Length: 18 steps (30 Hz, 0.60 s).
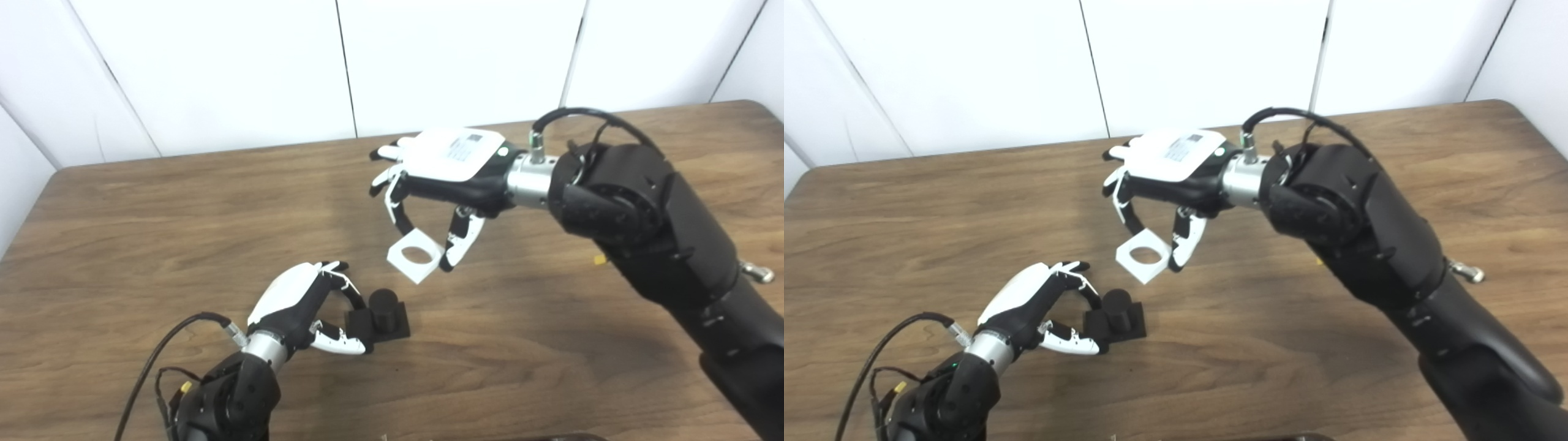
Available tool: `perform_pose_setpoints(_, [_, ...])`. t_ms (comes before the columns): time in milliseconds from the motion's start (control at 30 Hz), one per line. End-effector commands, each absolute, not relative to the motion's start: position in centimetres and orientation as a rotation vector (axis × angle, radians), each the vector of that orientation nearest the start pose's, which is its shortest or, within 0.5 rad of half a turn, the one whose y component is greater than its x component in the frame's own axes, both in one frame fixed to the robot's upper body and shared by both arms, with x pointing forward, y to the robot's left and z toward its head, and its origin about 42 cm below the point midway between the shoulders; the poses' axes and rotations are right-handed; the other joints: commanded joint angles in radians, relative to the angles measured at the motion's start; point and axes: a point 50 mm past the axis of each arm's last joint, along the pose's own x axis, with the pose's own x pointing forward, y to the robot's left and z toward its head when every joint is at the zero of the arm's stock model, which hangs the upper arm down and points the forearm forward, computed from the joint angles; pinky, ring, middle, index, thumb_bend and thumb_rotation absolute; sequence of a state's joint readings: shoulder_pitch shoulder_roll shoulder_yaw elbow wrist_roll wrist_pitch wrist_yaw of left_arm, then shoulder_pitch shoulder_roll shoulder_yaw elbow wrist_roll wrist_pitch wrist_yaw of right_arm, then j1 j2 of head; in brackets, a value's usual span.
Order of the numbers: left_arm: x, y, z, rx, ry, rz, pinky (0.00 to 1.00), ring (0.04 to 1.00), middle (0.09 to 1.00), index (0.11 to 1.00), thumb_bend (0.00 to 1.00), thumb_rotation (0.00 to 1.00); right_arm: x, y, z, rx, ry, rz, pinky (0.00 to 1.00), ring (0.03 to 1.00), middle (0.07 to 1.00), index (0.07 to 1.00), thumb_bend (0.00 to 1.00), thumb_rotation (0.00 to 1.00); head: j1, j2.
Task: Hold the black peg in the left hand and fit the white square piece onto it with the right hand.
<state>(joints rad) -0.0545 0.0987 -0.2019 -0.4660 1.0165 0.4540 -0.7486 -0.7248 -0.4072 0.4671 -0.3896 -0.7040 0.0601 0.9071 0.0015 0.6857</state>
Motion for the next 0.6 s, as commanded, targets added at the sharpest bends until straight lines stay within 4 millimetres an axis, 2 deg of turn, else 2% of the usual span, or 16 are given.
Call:
perform_pose_setpoints(0, [26.8,18.1,18.3,0.982,0.230,-0.438,1.00,1.000,0.953,0.491,0.50,0.08,35.4,-11.9,36.1,-1.543,-0.650,0.860,1.00,1.000,0.862,0.488,0.53,0.14,0.001,0.001])
perform_pose_setpoints(567, [26.9,18.0,18.6,0.969,0.229,-0.441,1.00,1.000,0.957,0.492,0.50,0.08,35.2,-10.0,33.5,-1.500,-0.651,0.914,1.00,0.998,0.857,0.490,0.53,0.14,0.012,0.012])
